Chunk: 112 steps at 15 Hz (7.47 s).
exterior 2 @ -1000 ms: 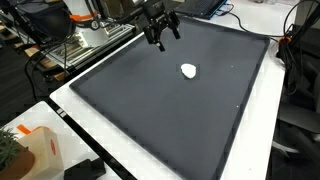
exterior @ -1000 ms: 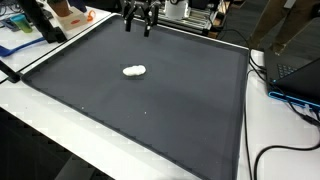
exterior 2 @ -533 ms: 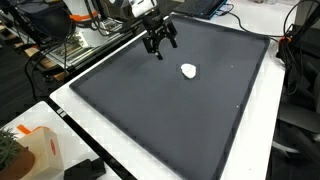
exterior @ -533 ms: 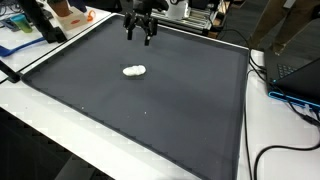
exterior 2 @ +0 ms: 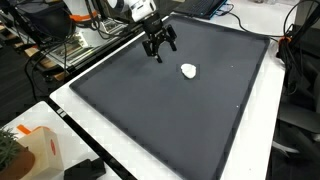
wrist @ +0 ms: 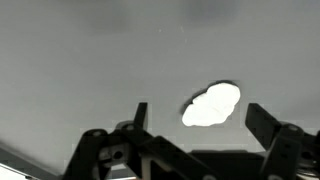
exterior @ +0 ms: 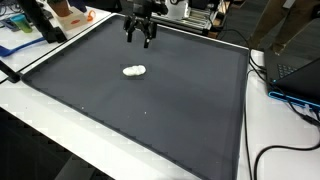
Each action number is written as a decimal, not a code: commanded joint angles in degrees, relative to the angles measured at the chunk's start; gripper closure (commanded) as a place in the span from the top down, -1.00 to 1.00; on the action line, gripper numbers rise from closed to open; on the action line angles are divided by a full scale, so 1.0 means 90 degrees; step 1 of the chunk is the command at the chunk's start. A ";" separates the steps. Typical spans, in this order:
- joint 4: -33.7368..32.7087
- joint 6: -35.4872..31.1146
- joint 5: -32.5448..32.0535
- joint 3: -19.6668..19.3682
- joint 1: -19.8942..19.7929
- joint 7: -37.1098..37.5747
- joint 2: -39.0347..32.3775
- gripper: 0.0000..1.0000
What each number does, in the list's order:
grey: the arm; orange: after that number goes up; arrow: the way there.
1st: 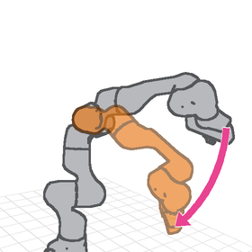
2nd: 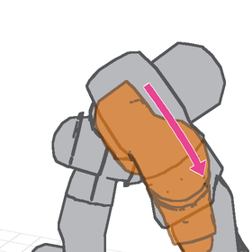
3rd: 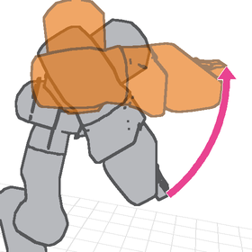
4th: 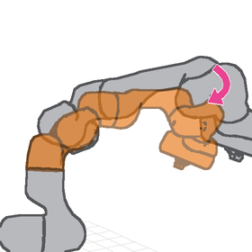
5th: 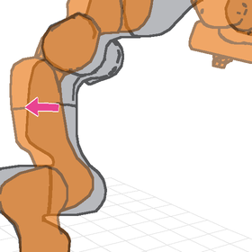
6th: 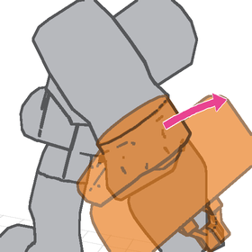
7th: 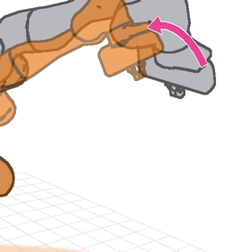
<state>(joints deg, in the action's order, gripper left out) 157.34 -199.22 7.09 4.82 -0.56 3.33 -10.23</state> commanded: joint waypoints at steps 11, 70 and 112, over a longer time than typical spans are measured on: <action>-0.0505 -0.1307 -0.0014 0.0001 0.0669 0.0106 -0.1054 1.00; -0.5692 0.8333 -0.0924 -0.0620 0.0883 0.1482 -0.1277 1.00; -1.0524 1.2407 -0.0138 -0.0796 0.0124 0.0801 -0.4108 1.00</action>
<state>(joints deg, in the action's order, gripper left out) 51.21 -81.90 9.12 -1.55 -1.70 14.86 -56.90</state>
